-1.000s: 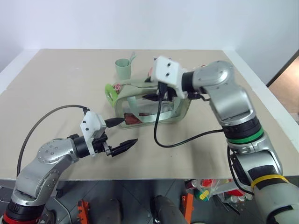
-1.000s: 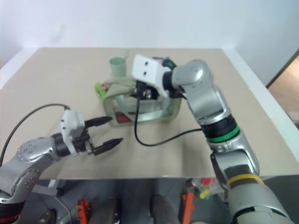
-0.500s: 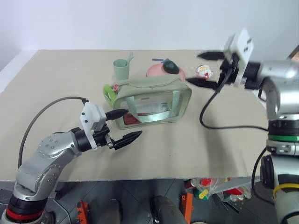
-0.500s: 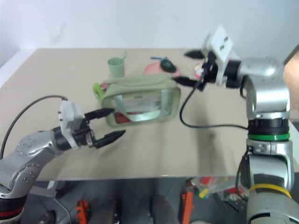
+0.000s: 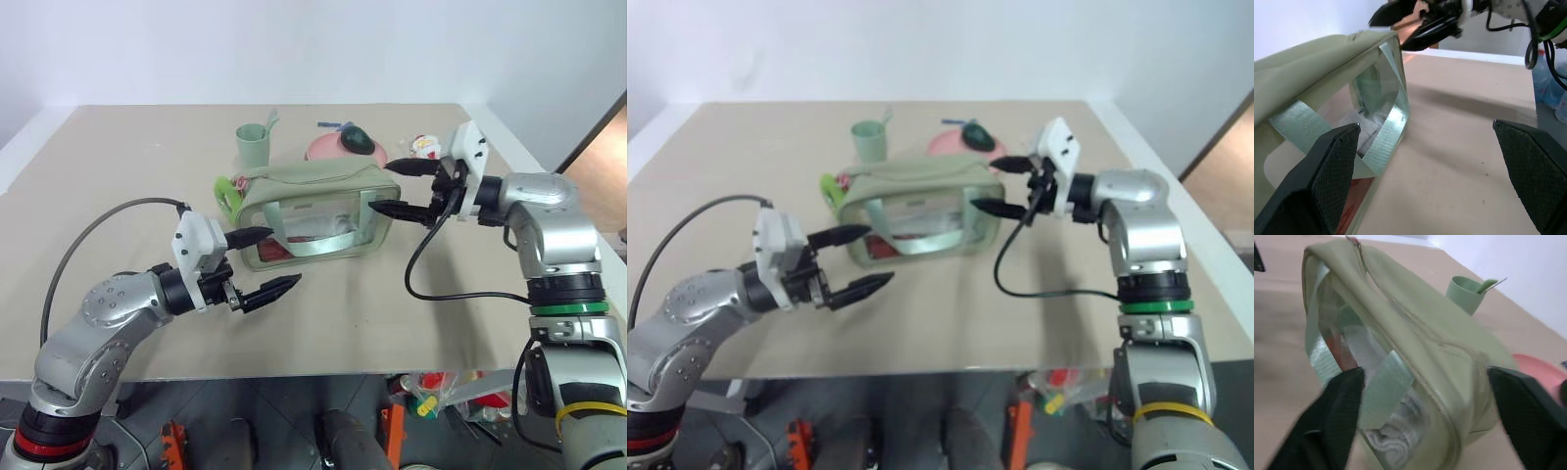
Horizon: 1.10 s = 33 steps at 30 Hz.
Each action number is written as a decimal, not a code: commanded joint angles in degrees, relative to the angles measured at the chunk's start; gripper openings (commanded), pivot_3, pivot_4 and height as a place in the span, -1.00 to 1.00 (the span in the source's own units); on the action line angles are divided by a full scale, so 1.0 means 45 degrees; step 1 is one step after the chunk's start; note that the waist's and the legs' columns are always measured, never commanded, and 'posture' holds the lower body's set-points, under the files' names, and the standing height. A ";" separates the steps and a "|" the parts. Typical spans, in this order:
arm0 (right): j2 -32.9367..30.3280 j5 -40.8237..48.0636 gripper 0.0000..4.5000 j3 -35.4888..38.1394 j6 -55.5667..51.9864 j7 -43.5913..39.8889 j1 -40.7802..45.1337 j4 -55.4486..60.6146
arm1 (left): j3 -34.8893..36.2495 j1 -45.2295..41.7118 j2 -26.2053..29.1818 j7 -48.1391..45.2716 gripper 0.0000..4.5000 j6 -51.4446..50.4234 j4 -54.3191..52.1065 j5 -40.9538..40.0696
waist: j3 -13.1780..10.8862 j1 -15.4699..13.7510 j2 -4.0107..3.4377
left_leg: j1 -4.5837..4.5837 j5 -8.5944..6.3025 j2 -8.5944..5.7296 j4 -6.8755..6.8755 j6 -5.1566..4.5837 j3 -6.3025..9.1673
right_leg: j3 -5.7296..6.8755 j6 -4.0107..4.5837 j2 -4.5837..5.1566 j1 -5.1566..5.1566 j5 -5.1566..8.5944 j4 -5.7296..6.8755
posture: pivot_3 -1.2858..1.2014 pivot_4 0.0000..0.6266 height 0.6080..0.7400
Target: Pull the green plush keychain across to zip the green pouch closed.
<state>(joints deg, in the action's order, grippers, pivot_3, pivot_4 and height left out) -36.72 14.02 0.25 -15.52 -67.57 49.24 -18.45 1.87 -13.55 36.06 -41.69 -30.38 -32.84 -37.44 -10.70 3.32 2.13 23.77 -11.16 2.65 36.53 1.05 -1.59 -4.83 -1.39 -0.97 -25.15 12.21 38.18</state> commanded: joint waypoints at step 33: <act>-0.1264 0.2988 -0.99 0.0978 -0.2969 0.0927 -0.2352 0.6511 | 0.0969 0.0029 0.0386 0.0280 1.00 -0.0228 -0.0259 -0.0207 | 0.0001 -0.0084 0.0003 | 0.0016 0.0000 -0.0001 0.0018 0.0001 -0.0006 | -0.0005 0.0023 0.0007 -0.0010 0.0018 -0.0002 | 0.03 -0.52 1.00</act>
<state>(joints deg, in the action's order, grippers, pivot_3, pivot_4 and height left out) -41.71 25.38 1.67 -28.50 -64.45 36.48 7.97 5.09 -13.14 37.27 -39.96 -32.44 -33.17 -38.20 -10.69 2.94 2.15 23.84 -11.16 2.65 36.61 1.05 -1.61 -4.84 -1.29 -0.95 -25.20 12.29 38.17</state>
